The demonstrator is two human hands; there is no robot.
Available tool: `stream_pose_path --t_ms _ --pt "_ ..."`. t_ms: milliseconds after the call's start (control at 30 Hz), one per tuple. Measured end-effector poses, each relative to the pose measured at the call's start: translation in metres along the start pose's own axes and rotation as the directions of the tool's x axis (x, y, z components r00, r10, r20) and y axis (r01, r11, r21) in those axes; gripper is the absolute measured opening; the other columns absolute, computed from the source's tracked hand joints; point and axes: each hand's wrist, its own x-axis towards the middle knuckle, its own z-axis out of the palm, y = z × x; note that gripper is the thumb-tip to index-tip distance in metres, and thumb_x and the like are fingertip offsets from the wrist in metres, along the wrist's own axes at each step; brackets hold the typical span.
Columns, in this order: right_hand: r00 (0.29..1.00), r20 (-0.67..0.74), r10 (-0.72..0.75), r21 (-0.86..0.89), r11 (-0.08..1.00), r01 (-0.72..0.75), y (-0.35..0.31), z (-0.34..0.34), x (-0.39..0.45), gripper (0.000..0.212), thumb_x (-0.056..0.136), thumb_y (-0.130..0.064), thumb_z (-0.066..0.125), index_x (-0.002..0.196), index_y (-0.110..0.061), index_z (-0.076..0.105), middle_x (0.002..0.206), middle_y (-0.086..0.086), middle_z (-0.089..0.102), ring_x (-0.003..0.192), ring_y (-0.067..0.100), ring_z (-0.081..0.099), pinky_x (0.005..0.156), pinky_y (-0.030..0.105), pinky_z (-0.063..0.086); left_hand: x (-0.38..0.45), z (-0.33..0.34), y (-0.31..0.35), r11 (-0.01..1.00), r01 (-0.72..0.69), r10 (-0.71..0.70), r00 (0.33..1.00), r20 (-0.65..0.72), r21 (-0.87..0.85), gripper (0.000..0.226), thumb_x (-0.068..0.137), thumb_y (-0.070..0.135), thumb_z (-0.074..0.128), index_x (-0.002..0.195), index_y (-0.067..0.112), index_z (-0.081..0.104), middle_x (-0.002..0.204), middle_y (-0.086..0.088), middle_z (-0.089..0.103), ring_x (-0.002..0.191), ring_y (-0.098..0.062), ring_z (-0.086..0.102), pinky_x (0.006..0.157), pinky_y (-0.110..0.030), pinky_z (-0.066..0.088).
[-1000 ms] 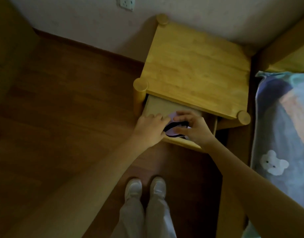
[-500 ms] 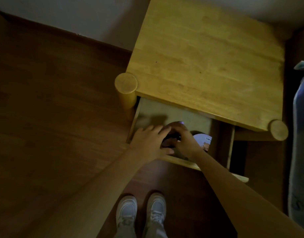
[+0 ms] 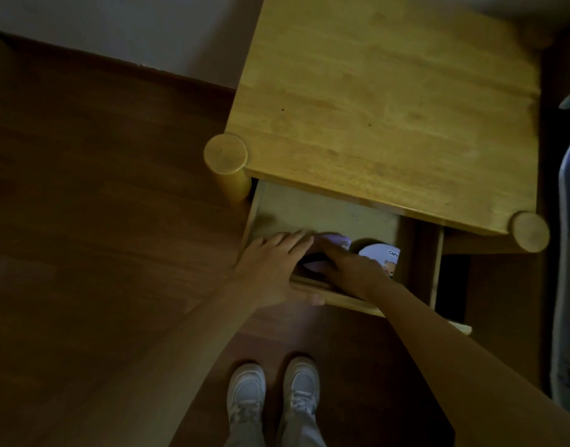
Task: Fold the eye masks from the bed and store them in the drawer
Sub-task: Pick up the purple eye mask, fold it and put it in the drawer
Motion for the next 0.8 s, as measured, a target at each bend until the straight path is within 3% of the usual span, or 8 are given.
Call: stream_pose_path --t_ms 100,200,267,367,467,633,800 --pt "0.992 -0.123 0.020 -0.069 0.997 -0.028 0.001 -0.004 -0.002 0.050 0.093 -0.026 0.048 0.141 -0.030 0.035 0.135 0.008 0.055 0.113 0.032 0.058 0.085 0.041 0.049 -0.001 0.003 0.002 0.999 0.036 -0.036 0.999 0.040 -0.006 0.107 0.068 0.088 0.033 0.152 0.028 0.003 0.160 0.007 0.003 0.145 -0.015 0.010 0.110 -0.040 0.021" --pt "0.995 -0.100 -0.018 -0.098 0.995 0.008 0.002 -0.005 -0.008 0.040 0.094 -0.023 0.046 0.134 -0.028 0.049 0.128 0.009 0.060 0.111 0.030 0.059 0.081 0.037 0.048 -0.003 0.003 0.003 0.999 0.051 -0.052 0.998 0.041 0.014 0.105 0.070 0.087 0.032 0.152 0.027 0.003 0.160 0.006 0.004 0.144 -0.015 0.011 0.109 -0.039 0.021" --pt "0.981 -0.189 -0.038 -0.085 0.996 0.022 0.000 -0.011 -0.016 0.035 0.093 -0.023 0.047 0.127 -0.028 0.056 0.119 0.006 0.066 0.105 0.028 0.062 0.076 0.034 0.048 -0.005 -0.001 0.006 0.999 0.049 -0.049 0.999 0.016 0.020 0.102 0.072 0.084 0.035 0.151 0.027 0.006 0.160 0.004 0.010 0.143 -0.017 0.016 0.108 -0.038 0.024" --pt "0.926 -0.377 -0.018 0.234 0.965 0.114 -0.012 -0.028 -0.035 0.029 0.090 -0.021 0.053 0.116 -0.028 0.062 0.105 -0.003 0.071 0.091 0.018 0.066 0.072 0.035 0.053 -0.007 -0.016 0.015 0.995 0.073 -0.078 0.995 -0.062 -0.074 0.088 0.078 0.075 0.046 0.148 0.029 0.020 0.153 0.005 0.028 0.137 -0.018 0.032 0.102 -0.036 0.030" --pt "0.874 -0.483 -0.048 0.350 0.905 0.244 -0.026 -0.055 -0.064 0.031 0.088 -0.016 0.057 0.117 -0.027 0.062 0.108 -0.012 0.068 0.089 0.005 0.064 0.078 0.033 0.054 -0.011 -0.048 0.027 0.992 0.084 -0.103 0.974 -0.200 -0.097 0.072 0.083 0.058 0.055 0.144 0.028 0.031 0.144 0.006 0.040 0.126 -0.019 0.044 0.093 -0.034 0.035" --pt "0.765 -0.628 -0.142 0.285 0.873 0.395 -0.048 -0.120 -0.127 0.036 0.091 -0.013 0.058 0.124 -0.026 0.058 0.121 -0.013 0.063 0.101 -0.001 0.060 0.083 0.020 0.050 -0.031 -0.137 0.055 0.997 0.073 -0.071 0.933 -0.354 -0.007 0.068 0.089 0.051 0.052 0.146 0.027 0.025 0.141 0.006 0.042 0.120 -0.017 0.049 0.086 -0.032 0.041" --pt "0.660 -0.718 -0.221 0.100 0.906 0.412 -0.070 -0.217 -0.217 0.052 0.086 -0.020 0.065 0.134 -0.030 0.047 0.132 -0.010 0.057 0.119 0.006 0.052 0.096 0.024 0.044 -0.058 -0.260 0.104 0.992 0.062 -0.008 0.902 -0.432 0.111 0.072 0.087 0.054 0.053 0.146 0.027 0.022 0.140 0.005 0.045 0.123 -0.018 0.047 0.088 -0.036 0.045"
